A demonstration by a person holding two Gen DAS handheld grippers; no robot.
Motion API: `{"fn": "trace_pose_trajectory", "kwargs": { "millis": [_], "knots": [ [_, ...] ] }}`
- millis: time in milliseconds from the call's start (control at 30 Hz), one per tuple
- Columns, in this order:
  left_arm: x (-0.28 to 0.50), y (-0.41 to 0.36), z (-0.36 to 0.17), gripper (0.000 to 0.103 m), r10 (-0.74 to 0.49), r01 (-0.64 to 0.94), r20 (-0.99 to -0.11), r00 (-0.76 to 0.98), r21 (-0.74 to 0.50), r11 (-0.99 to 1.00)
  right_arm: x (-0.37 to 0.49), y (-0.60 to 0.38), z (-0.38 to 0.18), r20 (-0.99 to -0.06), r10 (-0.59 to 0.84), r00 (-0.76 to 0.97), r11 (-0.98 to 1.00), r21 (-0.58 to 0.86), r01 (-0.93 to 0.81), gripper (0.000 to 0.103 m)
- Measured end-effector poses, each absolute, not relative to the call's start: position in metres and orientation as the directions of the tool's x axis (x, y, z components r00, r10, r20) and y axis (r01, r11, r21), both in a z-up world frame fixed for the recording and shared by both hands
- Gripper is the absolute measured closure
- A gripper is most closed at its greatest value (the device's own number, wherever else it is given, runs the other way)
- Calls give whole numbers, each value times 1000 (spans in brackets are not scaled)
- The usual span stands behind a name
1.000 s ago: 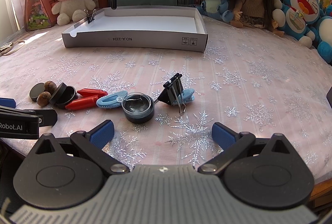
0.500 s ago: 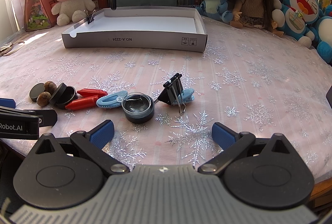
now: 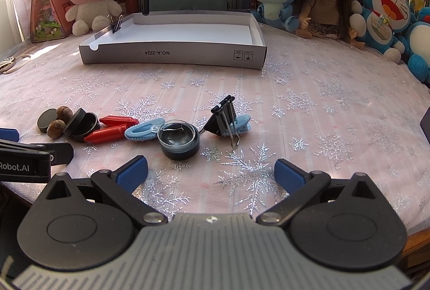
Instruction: Organize rigid objects
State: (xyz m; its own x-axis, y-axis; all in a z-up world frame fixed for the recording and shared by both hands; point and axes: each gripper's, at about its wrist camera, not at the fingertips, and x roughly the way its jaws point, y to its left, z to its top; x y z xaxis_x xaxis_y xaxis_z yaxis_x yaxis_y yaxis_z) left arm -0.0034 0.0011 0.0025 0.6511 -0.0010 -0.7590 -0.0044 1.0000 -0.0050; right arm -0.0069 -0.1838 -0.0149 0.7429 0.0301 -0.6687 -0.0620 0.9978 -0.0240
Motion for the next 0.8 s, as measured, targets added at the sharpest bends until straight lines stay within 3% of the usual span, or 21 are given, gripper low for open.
{"fn": "trace_pose_trajectory", "kwargs": {
  "millis": [567,733,800],
  "knots": [
    [-11,4,0,0,-15,13,-728,685,-8,1000,-14,-182,-17,-626,27,779,997,-41,-68,0],
    [-16,11,5,11,-14,-6,-716,698,-25,1000,-11,-185,-16,-639,33,768,998,-13,-55,0],
    [-18,12,6,22,-19,-4,-709,705,-31,1000,-14,-183,-16,-635,26,772,998,-23,-53,0]
  ]
}}
